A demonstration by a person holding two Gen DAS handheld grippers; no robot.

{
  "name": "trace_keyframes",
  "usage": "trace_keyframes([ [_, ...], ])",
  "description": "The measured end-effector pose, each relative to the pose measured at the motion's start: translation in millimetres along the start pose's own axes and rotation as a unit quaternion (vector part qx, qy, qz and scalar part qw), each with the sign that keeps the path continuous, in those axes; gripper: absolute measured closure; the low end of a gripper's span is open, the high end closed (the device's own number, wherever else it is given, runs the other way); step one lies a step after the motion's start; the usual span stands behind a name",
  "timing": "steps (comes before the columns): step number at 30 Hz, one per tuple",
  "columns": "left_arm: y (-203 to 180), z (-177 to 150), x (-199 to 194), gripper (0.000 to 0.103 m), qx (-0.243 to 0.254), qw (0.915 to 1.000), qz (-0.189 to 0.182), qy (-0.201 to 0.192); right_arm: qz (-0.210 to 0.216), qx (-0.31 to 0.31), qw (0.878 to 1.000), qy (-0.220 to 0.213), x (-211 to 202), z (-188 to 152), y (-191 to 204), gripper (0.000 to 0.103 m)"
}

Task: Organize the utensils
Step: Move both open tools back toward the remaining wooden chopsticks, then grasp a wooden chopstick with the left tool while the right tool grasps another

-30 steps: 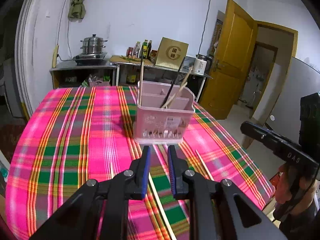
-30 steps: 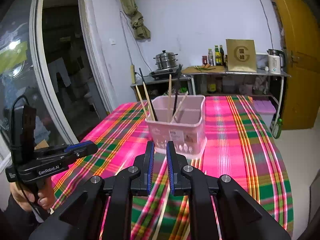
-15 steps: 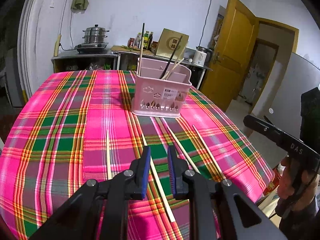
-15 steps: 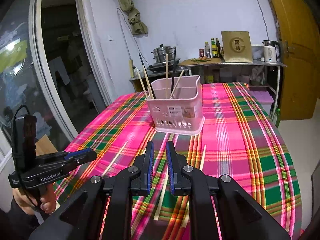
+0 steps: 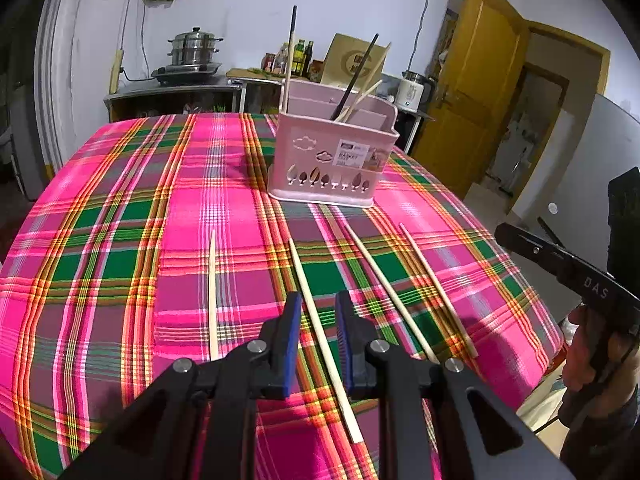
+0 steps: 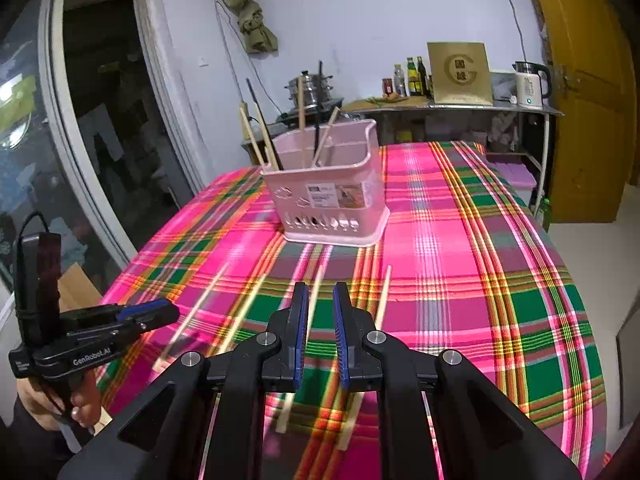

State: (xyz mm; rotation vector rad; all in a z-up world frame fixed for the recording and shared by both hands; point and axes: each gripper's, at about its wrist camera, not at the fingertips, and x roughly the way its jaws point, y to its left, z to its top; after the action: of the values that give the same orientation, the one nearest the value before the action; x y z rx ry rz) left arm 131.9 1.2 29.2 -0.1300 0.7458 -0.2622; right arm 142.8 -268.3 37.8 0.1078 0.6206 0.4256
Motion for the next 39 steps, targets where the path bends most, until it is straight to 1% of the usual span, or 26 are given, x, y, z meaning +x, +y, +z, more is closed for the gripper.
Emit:
trace_keyframes([
  [2,0.3,1.4,5.5,0.079,-0.001,1.0,0.003,0.006,-0.006,0.003,1.0,0.009,6.6,-0.6,-4.6,0.09],
  [7,2.6,6.4,20.2,0.078,-0.003,0.9997,0.011,0.022,-0.015,0.007,1.0,0.027,19.4,-2.4,-11.7,0.09],
  [11,4.3,11.6,34.9,0.075,-0.004,0.9992,0.019,0.034,-0.024,0.006,0.999,0.042,32.0,-1.7,-17.2,0.089],
  [14,5.9,15.8,50.0,0.075,-0.005,0.9984,0.031,0.047,-0.032,0.006,0.998,0.057,45.3,-0.4,-21.9,0.085],
  [17,5.7,20.4,63.6,0.075,-0.003,0.9976,0.036,0.058,-0.037,0.006,0.997,0.068,55.8,0.5,-24.8,0.085],
  [25,6.4,30.6,91.7,0.075,-0.005,0.9959,0.045,0.078,-0.068,-0.008,0.992,0.109,92.7,5.4,-30.4,0.085],
  [31,6.1,32.7,105.8,0.075,-0.007,0.9946,0.046,0.093,-0.084,-0.011,0.988,0.125,112.3,9.5,-34.8,0.085],
  [32,5.7,32.7,106.7,0.075,-0.006,0.9949,0.049,0.088,-0.086,-0.012,0.988,0.127,114.8,9.8,-34.5,0.085],
  [36,3.0,35.1,111.3,0.075,0.002,0.9943,0.058,0.09,-0.095,-0.016,0.985,0.14,126.5,10.7,-34.4,0.085],
  [39,1.9,36.9,113.7,0.076,0.008,0.9939,0.063,0.091,-0.101,-0.018,0.985,0.139,129.3,11.7,-33.4,0.085],
])
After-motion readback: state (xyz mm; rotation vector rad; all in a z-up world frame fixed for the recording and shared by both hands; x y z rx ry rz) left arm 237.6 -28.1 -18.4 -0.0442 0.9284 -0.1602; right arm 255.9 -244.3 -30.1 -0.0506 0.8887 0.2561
